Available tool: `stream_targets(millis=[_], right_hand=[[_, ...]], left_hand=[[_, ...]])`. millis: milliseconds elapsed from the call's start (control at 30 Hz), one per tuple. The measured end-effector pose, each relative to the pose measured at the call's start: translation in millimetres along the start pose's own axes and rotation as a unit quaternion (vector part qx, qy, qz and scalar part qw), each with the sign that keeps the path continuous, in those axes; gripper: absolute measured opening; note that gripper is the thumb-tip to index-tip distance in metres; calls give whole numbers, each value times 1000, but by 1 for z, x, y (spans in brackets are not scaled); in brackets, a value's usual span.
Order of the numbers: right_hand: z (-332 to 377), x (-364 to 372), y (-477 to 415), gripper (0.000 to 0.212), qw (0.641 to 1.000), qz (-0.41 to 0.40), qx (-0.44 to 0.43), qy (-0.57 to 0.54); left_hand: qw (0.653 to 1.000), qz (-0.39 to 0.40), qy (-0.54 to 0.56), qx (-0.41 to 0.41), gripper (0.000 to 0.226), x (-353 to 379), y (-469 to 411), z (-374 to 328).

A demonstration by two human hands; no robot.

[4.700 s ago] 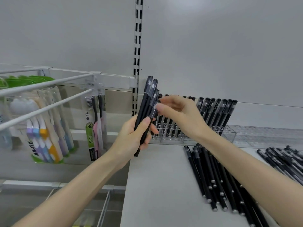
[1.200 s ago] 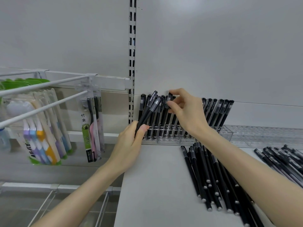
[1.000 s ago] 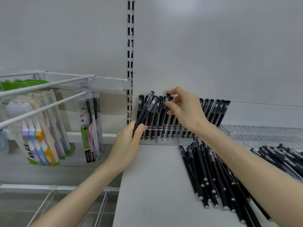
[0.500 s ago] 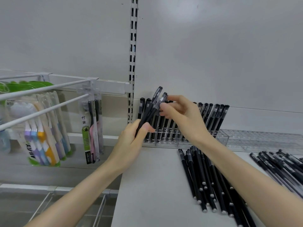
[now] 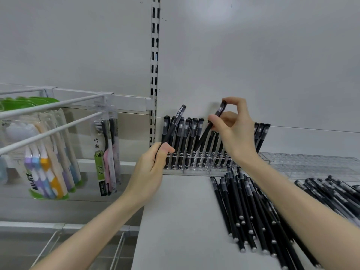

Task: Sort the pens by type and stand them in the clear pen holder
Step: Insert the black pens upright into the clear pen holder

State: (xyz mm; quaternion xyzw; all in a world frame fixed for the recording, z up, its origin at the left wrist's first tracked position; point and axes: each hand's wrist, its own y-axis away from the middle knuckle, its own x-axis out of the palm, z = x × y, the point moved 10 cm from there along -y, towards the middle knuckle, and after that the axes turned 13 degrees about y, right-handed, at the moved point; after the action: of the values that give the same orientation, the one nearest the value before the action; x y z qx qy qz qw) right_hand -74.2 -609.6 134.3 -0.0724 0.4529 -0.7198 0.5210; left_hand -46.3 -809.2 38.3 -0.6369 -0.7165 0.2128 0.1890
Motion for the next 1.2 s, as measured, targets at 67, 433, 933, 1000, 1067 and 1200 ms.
stream_targets(millis=[67,433,933,1000,1067,1200], right_hand=[[1,8,-1,35,1000,9,-16,21],[-1,29,-2,22,991,47,-55,108],[-5,37,-7,9,981,117,-49,145],[-4,34,-2,14,979,104,-59,164],[1,21,3,18,985,63,-60,149],[4,25,20,30,990,133,17,-53]], left_hand=[[1000,2,25,-8,36,-1,0,5],[997,15,62,-30,23,2,-2,14],[992,33,110,-44,23,13,-4,15],[993,35,108,-46,24,14,-2,14],[992,40,106,-50,24,17,-1,14],[993,86,75,-35,24,37,-1,7]])
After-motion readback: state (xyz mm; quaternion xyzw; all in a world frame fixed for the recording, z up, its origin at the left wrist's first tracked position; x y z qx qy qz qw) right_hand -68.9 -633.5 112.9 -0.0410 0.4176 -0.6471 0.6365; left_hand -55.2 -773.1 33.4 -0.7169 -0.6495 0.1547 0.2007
